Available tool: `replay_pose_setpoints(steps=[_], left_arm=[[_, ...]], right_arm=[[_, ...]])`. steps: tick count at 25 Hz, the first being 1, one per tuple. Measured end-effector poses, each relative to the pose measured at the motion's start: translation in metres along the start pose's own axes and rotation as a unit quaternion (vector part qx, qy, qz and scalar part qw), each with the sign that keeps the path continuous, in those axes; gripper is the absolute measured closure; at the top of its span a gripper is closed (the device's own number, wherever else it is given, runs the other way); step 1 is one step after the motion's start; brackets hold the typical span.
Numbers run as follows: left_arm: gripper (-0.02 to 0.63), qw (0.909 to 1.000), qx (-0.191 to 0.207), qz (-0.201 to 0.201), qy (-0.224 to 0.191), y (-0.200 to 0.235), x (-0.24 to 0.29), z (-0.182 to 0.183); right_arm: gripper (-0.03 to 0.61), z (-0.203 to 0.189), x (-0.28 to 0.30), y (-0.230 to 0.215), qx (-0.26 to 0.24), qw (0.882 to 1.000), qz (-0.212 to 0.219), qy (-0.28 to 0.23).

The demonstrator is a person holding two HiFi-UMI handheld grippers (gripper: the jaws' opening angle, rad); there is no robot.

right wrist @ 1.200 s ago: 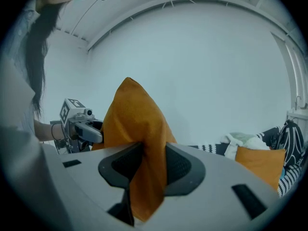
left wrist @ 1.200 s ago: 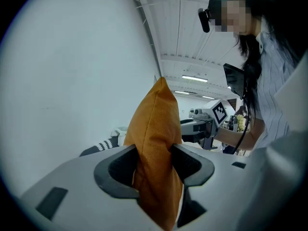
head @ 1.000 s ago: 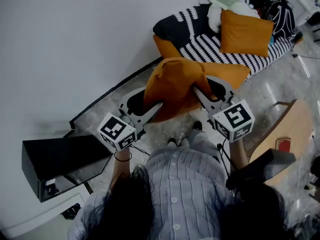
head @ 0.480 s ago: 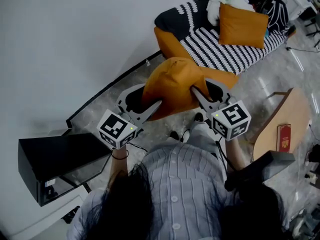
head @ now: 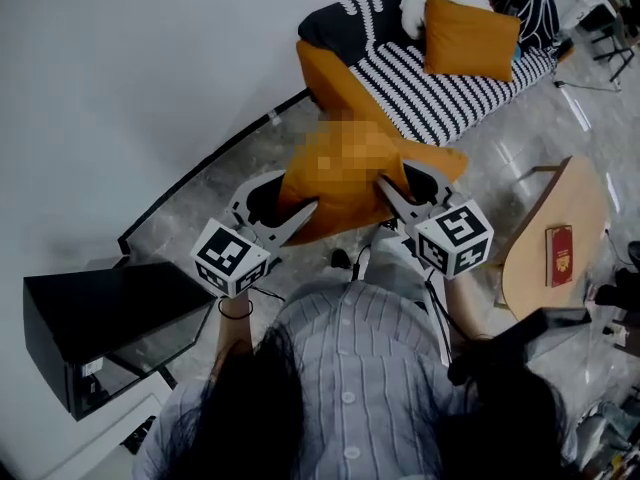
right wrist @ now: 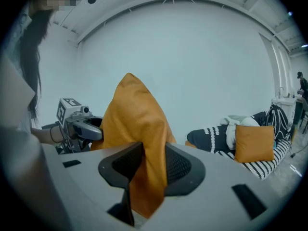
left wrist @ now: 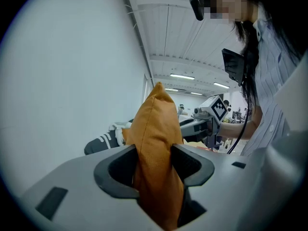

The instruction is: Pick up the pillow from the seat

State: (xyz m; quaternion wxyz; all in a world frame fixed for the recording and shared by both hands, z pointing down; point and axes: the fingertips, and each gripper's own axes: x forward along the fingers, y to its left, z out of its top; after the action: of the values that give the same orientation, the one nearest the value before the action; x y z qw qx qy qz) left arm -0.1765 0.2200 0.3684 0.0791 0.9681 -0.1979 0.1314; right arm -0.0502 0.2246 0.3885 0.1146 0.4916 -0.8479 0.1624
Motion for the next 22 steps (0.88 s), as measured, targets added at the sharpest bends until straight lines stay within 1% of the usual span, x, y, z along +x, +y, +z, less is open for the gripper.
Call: replay_pose_setpoints(steps=[6, 13, 22], left_arm=[[0.377, 0.9998, 0.013, -0.012, -0.003, -0.014, -0.012, -0.004], [0.377, 0.9997, 0.012, -0.018, -0.011, -0.032, -0.020, -0.013], [0.377, 0.9997, 0.016, -0.018, -0.006, -0.042, -0.028, -0.015]], right_arm=[[0.433, -0.008, -0.015, 0.015, 0.003, 1.000, -0.013, 0.000], [0.433, -0.019, -0.031, 0.027, 0.001, 1.000, -0.027, -0.001], [0.434, -0.024, -0.038, 0.035, 0.003, 1.000, -0.030, 0.003]])
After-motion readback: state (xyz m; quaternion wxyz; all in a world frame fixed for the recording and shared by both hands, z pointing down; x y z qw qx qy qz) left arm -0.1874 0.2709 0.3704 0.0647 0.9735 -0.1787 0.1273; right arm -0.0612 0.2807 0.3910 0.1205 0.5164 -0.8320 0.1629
